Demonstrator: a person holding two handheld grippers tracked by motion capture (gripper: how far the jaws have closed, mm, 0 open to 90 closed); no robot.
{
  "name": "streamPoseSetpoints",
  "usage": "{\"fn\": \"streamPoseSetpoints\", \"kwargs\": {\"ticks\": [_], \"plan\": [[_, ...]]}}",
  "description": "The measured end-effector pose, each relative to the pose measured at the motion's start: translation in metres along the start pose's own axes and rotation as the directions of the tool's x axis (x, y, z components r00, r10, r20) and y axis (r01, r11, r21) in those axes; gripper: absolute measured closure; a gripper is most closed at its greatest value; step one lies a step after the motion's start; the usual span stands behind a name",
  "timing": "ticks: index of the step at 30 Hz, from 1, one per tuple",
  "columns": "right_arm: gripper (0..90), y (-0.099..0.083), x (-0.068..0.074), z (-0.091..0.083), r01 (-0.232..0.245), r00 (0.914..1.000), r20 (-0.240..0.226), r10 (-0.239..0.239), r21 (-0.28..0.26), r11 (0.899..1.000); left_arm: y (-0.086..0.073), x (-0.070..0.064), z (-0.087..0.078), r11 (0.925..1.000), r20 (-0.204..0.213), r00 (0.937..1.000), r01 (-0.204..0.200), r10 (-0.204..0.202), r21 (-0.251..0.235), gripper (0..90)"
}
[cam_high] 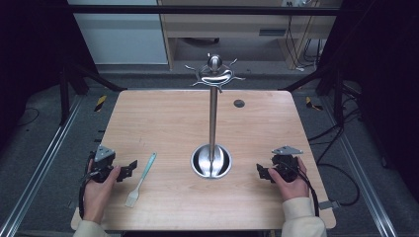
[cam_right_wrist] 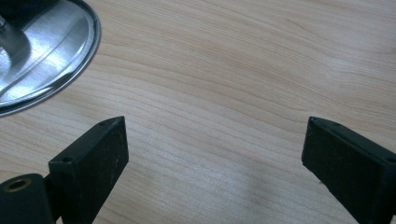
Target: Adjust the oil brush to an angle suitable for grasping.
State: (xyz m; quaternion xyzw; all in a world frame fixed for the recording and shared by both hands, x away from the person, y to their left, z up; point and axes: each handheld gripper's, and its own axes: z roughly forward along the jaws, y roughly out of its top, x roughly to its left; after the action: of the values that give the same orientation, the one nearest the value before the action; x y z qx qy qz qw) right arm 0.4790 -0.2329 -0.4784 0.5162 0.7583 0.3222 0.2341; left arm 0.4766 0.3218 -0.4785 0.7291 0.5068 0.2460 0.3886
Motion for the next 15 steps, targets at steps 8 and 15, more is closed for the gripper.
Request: {"fn": "streamPoseSetpoints", "kwargs": {"ticks": [8, 15], "plan": [[7.9, -0.0002, 0.0000, -0.0007, 0.000, 1.0000, -0.003, 0.000, 0.001, 1.000, 0.0015, 0.0076, -0.0078, 0.9988, -0.016, 0.9987, 0.049, -0.049, -0.002, 15.5], [7.9, -0.0002, 0.0001, -0.0004, 0.001, 1.0000, -0.001, -0.001, 0.001, 1.000, 0.0038, 0.0022, -0.0100, 0.9999, -0.020, 0.9997, 0.011, -0.011, -0.009, 43.1]]}}
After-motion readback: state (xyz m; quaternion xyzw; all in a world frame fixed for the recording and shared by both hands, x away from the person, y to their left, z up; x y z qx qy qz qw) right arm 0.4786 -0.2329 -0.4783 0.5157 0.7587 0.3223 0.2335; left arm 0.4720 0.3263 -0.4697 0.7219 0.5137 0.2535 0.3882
